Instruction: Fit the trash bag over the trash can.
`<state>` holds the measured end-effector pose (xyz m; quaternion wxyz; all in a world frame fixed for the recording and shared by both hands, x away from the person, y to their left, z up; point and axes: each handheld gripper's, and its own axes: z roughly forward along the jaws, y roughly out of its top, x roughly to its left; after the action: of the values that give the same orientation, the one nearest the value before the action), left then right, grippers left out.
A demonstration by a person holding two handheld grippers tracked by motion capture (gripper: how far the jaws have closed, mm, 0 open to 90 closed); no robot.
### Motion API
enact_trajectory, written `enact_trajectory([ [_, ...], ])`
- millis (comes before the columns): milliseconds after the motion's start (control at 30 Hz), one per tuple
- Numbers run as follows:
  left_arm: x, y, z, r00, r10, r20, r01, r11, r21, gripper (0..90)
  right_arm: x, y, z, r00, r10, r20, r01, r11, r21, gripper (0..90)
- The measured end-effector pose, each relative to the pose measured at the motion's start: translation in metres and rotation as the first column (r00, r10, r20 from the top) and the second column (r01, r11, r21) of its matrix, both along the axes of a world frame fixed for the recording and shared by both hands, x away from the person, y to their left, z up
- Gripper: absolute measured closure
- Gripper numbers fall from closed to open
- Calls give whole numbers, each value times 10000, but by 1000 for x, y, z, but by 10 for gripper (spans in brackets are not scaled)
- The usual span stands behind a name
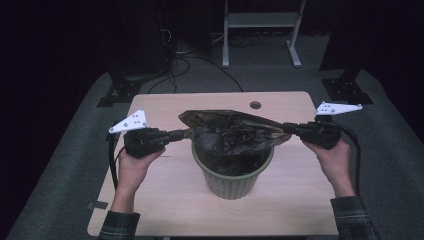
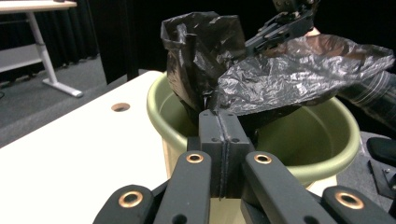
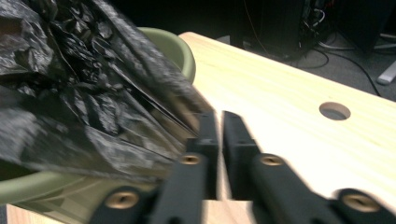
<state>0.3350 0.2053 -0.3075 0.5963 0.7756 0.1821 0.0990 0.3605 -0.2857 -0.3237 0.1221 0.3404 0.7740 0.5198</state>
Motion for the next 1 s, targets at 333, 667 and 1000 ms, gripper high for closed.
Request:
enact_trajectory([
  [333,1,-7,0,9994,-339,49,339,9994,18,896,8,22,41,9926,709,989,-755,9962,431,568],
  [667,2,-3,-4,9991,-432,-14,432,9991,-14,897,41,79,44,9836,1711,563,-1691,9848,-388,795],
  [1000,3,19,-13,9998,192,-107,-191,9998,42,897,56,66,36,9983,384,431,-370,9988,-313,900],
])
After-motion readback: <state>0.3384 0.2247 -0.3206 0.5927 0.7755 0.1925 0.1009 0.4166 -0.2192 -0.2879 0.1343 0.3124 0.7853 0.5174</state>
